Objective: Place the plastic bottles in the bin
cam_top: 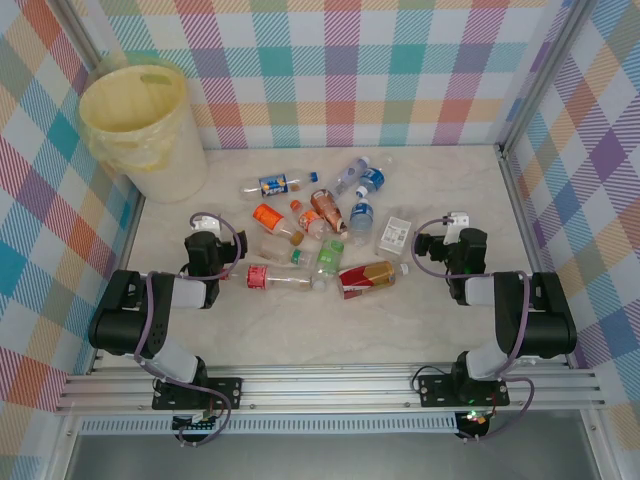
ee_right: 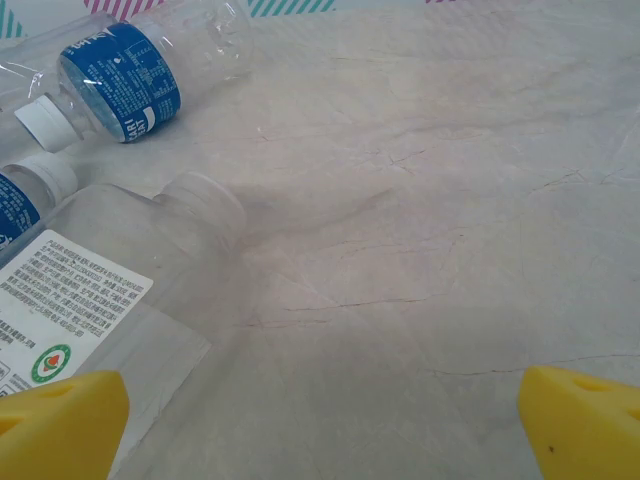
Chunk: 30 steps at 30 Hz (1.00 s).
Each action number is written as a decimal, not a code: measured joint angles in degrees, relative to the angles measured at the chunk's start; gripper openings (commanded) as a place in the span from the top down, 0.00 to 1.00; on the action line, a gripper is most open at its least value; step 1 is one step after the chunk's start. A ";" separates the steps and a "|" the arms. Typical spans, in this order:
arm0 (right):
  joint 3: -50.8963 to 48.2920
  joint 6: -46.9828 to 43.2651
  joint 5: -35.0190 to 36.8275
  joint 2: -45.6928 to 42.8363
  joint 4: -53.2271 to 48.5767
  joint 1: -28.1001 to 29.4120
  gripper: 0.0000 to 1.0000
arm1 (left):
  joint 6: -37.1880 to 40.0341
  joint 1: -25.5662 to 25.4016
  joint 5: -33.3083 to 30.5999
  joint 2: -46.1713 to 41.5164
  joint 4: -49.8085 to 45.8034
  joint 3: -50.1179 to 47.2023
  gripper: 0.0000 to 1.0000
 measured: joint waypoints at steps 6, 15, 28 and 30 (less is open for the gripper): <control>0.00 0.00 0.00 0.00 0.00 0.00 0.00 | 0.00 0.00 0.00 0.00 0.00 0.00 0.00; 0.00 0.00 -0.02 0.00 0.00 0.00 0.00 | 0.00 0.00 0.00 0.00 0.00 0.00 0.00; 0.02 0.00 -0.02 -0.11 -0.24 0.00 0.00 | 0.00 0.00 0.02 -0.04 -0.44 0.04 0.00; 0.31 0.00 -0.02 -1.25 -2.38 0.00 0.00 | -0.02 0.00 -0.04 -0.61 -2.49 0.24 0.00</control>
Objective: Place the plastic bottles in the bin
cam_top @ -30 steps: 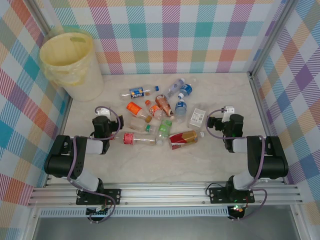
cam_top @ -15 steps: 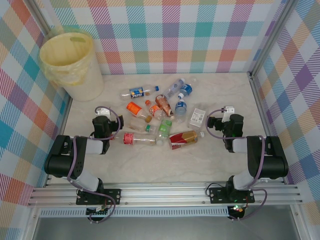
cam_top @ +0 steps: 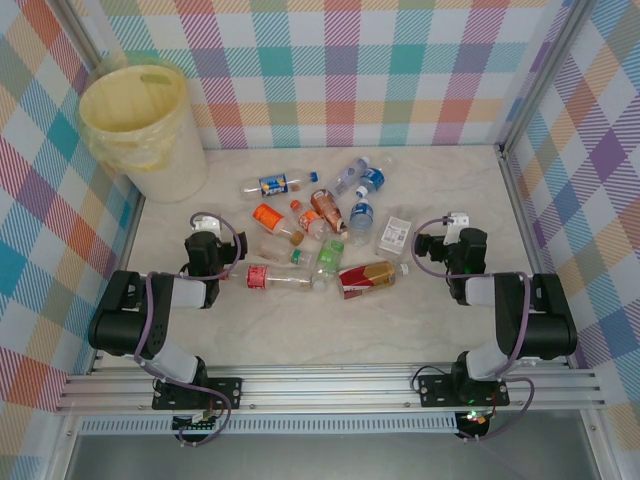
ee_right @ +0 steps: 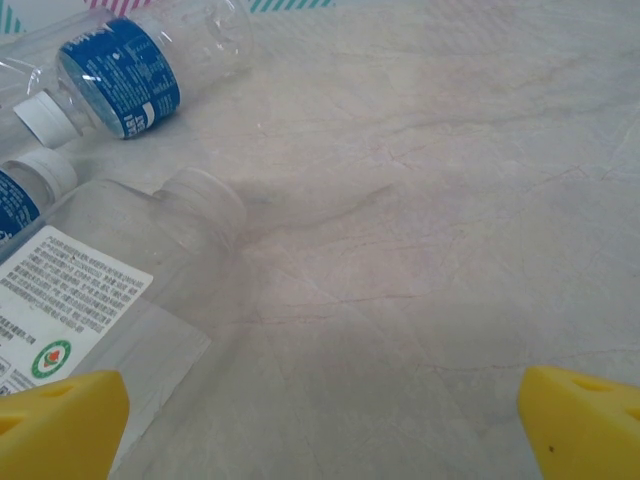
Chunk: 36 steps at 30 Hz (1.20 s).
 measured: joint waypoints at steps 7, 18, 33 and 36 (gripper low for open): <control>6.29 3.56 1.16 -11.13 -15.32 0.02 0.00 | -0.07 -0.22 -0.94 -8.50 -11.15 3.87 0.00; 15.93 29.97 -0.17 -19.21 -46.29 0.11 0.00 | -8.20 -4.92 -6.56 -17.31 -29.70 10.88 0.00; 11.10 67.56 -7.30 -27.71 -64.87 16.35 0.00 | -37.66 -6.58 3.63 -29.59 -51.56 11.98 0.00; 11.04 74.64 -6.45 -26.93 -64.72 18.86 0.00 | -39.60 -6.58 6.36 -31.01 -52.81 10.67 0.00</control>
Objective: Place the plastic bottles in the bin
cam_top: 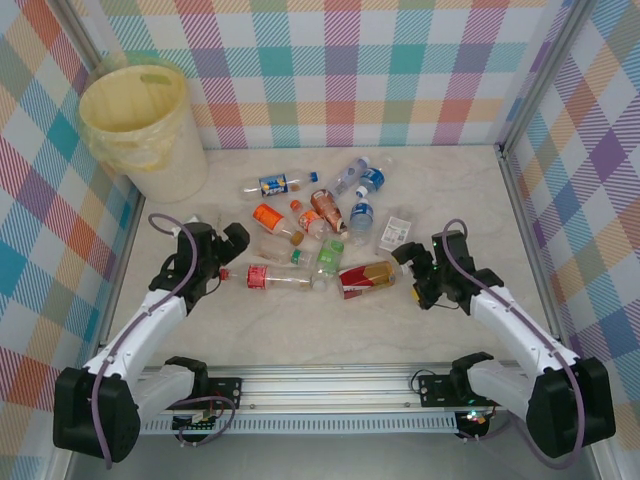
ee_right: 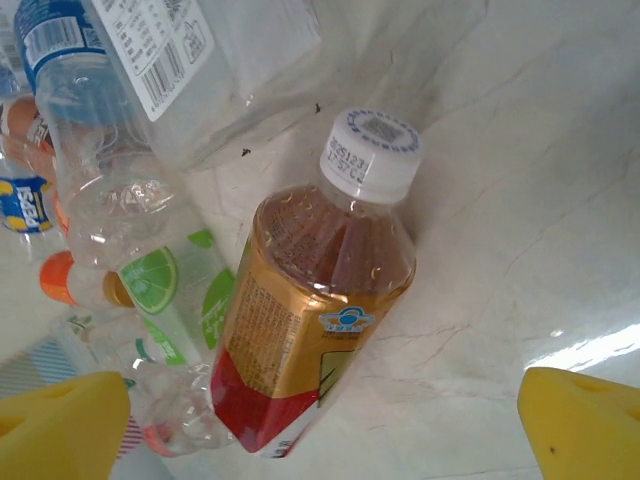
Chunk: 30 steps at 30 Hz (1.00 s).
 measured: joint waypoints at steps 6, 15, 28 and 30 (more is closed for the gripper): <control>4.00 9.09 1.73 7.69 -0.83 3.89 0.00 | -1.25 -0.02 3.54 -0.33 -0.37 -1.05 0.00; 11.56 14.05 2.40 19.85 -1.36 6.62 0.00 | -1.40 -0.04 5.38 -0.33 -0.31 -1.05 0.00; 13.99 16.06 4.09 29.05 -0.48 7.76 0.08 | -0.92 -1.84 9.55 0.61 -0.24 -1.05 0.00; 14.01 16.11 4.07 30.14 -0.11 7.91 0.10 | -0.90 -2.62 9.90 1.42 -0.22 -1.03 0.00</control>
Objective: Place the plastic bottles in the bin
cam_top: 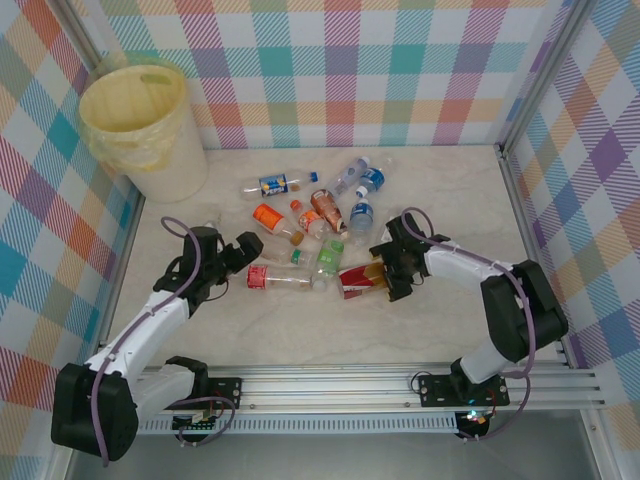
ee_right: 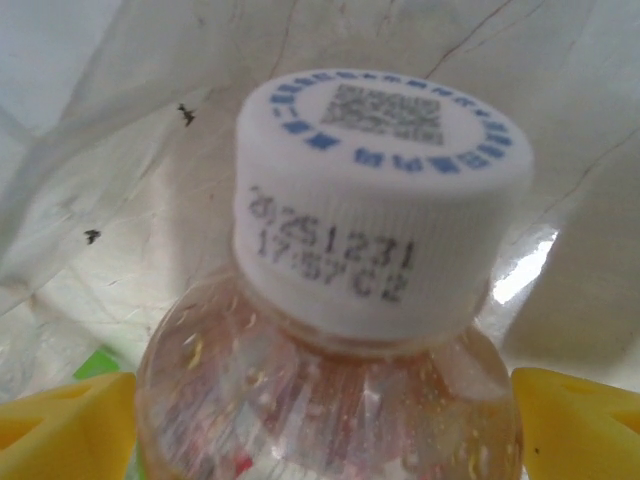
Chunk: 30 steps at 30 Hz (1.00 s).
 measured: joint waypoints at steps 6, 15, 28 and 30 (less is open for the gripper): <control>0.44 0.35 0.79 1.73 -0.31 0.92 0.17 | 1.79 -3.32 0.07 2.27 -0.76 1.49 0.00; -2.89 1.44 3.13 -1.07 1.68 1.81 0.33 | 5.20 -6.73 0.22 5.16 -1.18 5.60 0.00; -5.20 -6.12 9.05 -8.11 2.97 3.13 0.45 | 7.69 -9.05 1.64 7.06 -1.11 6.45 0.00; -4.66 -9.05 9.99 -9.03 3.17 3.93 0.46 | 7.93 -9.05 2.40 7.10 -1.07 6.45 0.00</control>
